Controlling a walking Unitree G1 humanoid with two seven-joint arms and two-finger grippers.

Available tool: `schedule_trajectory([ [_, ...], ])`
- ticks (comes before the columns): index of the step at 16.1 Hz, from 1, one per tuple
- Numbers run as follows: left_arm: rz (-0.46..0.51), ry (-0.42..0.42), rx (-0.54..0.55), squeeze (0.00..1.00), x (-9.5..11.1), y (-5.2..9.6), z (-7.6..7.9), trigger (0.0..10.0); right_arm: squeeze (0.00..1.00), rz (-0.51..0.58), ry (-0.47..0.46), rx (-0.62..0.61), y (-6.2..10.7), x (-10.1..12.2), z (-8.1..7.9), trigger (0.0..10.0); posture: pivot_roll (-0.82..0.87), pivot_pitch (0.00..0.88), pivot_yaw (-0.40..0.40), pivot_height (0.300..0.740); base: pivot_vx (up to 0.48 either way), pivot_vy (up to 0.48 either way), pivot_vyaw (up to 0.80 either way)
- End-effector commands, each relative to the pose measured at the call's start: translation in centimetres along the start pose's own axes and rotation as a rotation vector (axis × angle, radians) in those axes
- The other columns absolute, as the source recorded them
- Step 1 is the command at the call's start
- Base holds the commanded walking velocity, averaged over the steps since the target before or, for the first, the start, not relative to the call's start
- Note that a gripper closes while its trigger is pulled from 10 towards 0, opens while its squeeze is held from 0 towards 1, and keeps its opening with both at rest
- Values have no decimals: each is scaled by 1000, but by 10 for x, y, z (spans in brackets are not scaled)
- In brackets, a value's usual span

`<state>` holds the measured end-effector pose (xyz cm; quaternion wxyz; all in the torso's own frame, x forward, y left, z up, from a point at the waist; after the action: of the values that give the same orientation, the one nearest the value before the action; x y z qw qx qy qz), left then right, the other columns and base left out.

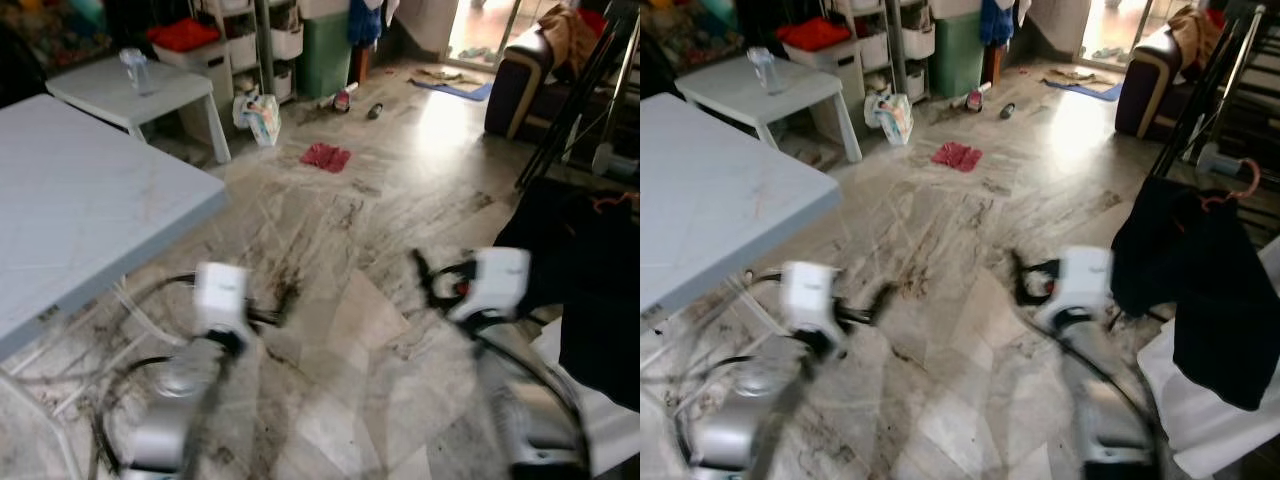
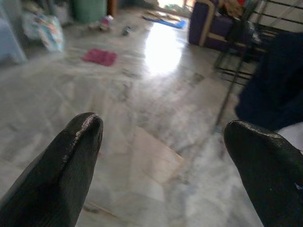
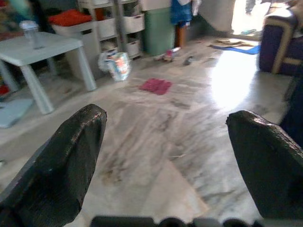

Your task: Hang hanger

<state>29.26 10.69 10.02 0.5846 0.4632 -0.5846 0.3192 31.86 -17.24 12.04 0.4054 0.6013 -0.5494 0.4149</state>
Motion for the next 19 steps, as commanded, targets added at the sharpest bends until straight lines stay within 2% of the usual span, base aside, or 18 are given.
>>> schedule_trajectory([
  [1, -25, 2, 28, 0, -4, 3, -10, 10000, 0, 10, -14, 27, -2, 0, -9, 10000, 27, 0, -3, 740, 0, 0, 0],
  [3, -15, 4, 28, 0, -2, 2, -11, 10000, 0, 4, -15, 19, -2, -1, -9, 10000, 22, 0, -8, 740, 0, 0, 0],
  [5, -4, -11, 8, 0, 0, 1, -10, 10000, 0, -4, -14, 13, -2, -1, -8, 10000, 19, 0, -9, 740, 0, 0, -794],
  [14, 10, 17, -79, 0, -1, 1, 4, 10000, 0, -1, 9, 10, -1, 2, -6, 10000, -5, 0, -14, 740, 0, 0, -797],
  [19, 18, 16, -91, 0, 2, 4, 7, 10000, 0, 0, 17, 12, -1, 3, -5, 10000, 0, 0, -23, 740, 0, 0, -798],
])
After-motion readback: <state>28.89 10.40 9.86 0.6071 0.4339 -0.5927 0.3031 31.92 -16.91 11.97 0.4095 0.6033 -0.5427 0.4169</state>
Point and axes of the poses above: a point about 5 cm out from each wrist's last joint towards the gripper, its own y axis pointing back from the gripper into the wrist, its own x axis along the axis of the wrist's last joint, z = x × y, the point moved 3 cm from there along -y, pointing out of the wrist towards the gripper, and after that the axes turned 14 degrees about -y, right-handed, at the moved point
